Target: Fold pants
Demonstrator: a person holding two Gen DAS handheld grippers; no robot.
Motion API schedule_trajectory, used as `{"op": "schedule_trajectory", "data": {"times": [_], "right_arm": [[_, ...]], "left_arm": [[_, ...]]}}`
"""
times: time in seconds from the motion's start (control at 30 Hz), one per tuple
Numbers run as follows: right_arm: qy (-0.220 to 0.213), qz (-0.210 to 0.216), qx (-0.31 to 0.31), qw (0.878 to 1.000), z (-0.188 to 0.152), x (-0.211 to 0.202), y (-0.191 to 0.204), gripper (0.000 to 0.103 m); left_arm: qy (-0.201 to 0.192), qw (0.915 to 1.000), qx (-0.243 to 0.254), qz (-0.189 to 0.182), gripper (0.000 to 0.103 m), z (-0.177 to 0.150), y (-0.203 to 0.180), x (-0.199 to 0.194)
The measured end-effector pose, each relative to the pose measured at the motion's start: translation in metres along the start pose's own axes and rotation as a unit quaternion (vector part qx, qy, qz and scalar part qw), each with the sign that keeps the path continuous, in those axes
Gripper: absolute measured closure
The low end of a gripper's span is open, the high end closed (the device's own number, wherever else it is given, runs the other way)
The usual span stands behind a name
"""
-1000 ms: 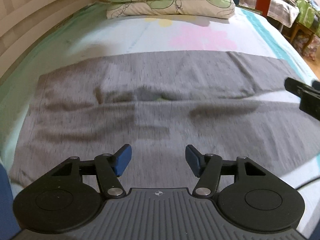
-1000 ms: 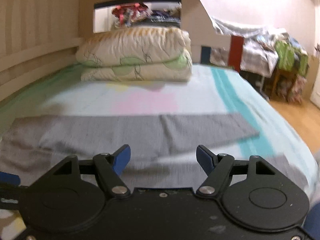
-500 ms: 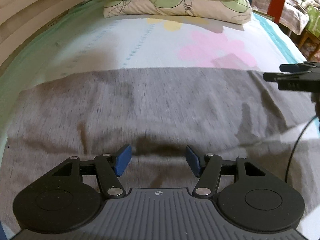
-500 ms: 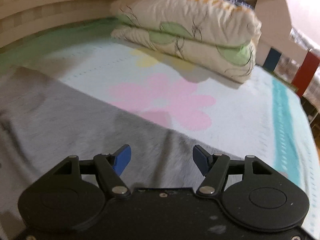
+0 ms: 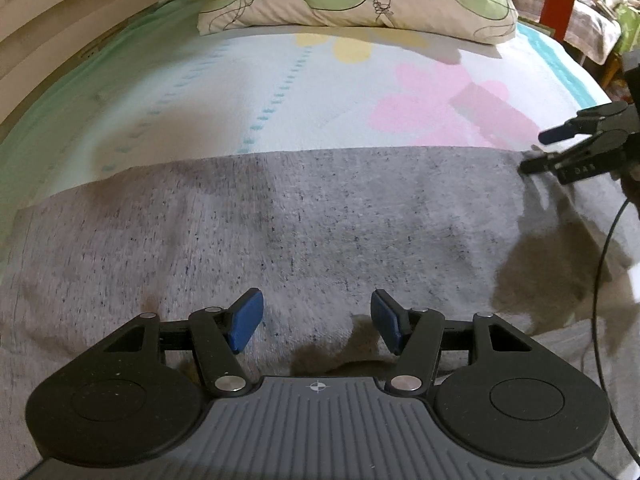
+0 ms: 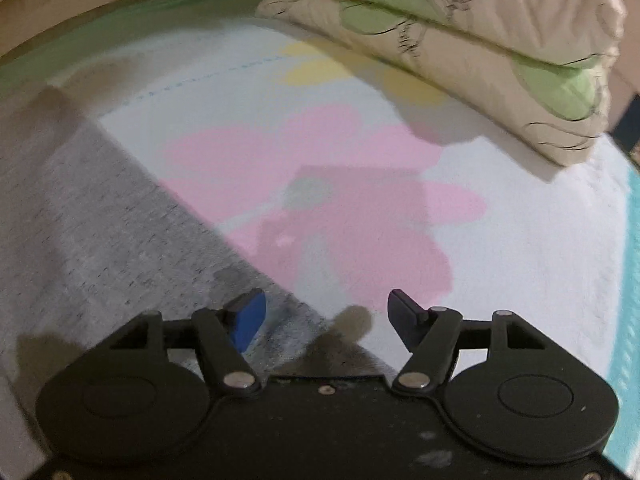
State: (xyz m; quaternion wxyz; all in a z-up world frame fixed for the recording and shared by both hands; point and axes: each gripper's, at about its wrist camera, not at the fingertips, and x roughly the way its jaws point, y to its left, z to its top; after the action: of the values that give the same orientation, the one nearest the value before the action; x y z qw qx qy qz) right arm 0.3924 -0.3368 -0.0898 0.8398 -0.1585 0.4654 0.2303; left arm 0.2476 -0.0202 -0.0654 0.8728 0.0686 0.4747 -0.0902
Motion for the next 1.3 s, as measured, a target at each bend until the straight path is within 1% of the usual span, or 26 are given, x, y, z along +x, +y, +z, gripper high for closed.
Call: {"op": "schedule_trajectory", "data": {"times": [0.07,0.1,0.13,0.17,0.2,0.23,0.3,0.43,0.57,0.67,0.77,0.83,1.0,1.13,1.3], "right_arm": [[0.018,0.023,-0.008,1.000,-0.001,0.005,-0.001,0.035],[0.019,0.035,-0.002,0.999,-0.001,0.005,-0.002,0.041],[0.020,0.055,0.013,0.998,0.000,0.004,-0.005,0.060],[0.018,0.065,0.024,0.997,0.002,0.002,-0.007,0.073],[0.019,0.067,0.026,0.997,0.003,-0.001,-0.006,0.097],[0.020,0.067,0.019,0.997,0.003,-0.005,-0.002,0.097],[0.009,0.049,-0.014,0.999,-0.002,-0.021,0.014,0.097],[-0.039,0.028,-0.036,0.998,-0.020,-0.075,0.044,0.097],[-0.073,0.017,-0.052,0.996,-0.052,-0.128,0.084,0.097],[-0.074,0.010,-0.066,0.995,-0.087,-0.148,0.115,0.097],[-0.071,0.002,-0.067,0.995,-0.112,-0.150,0.143,0.097],[-0.070,-0.009,-0.067,0.995,-0.124,-0.146,0.153,0.097],[-0.076,-0.029,-0.052,0.995,-0.144,-0.134,0.164,0.097],[-0.087,-0.027,-0.035,0.995,-0.141,-0.127,0.155,0.097],[-0.091,-0.026,-0.041,0.995,-0.140,-0.124,0.154,0.097]], "left_arm": [[-0.001,1.0000,0.000,-0.002,0.045,0.002,0.000,0.000],[-0.002,1.0000,-0.001,-0.005,0.045,0.003,0.001,-0.001],[-0.004,0.9999,-0.004,-0.009,0.045,0.004,0.001,-0.002],[-0.006,0.9999,-0.007,-0.014,0.045,0.006,0.001,-0.005],[-0.008,0.9997,-0.009,-0.019,0.045,0.008,0.000,-0.007],[-0.011,0.9996,-0.011,-0.024,0.045,0.011,0.000,-0.010],[-0.015,0.9993,-0.012,-0.033,0.045,0.017,-0.002,-0.015],[-0.022,0.9988,-0.020,-0.039,0.045,0.031,-0.006,-0.026],[-0.023,0.9971,-0.038,-0.062,0.044,0.043,-0.013,-0.035],[-0.007,0.9953,-0.051,-0.082,0.044,0.047,-0.017,-0.032],[0.025,0.9936,-0.063,-0.090,0.044,0.047,-0.019,-0.019],[0.044,0.9923,-0.070,-0.093,0.044,0.048,-0.018,-0.010],[0.092,0.9860,-0.101,-0.096,0.044,0.053,-0.014,0.019],[0.117,0.9799,-0.129,-0.097,0.044,0.052,-0.009,0.036],[0.141,0.9721,-0.157,-0.102,0.044,0.053,-0.006,0.055]]}}
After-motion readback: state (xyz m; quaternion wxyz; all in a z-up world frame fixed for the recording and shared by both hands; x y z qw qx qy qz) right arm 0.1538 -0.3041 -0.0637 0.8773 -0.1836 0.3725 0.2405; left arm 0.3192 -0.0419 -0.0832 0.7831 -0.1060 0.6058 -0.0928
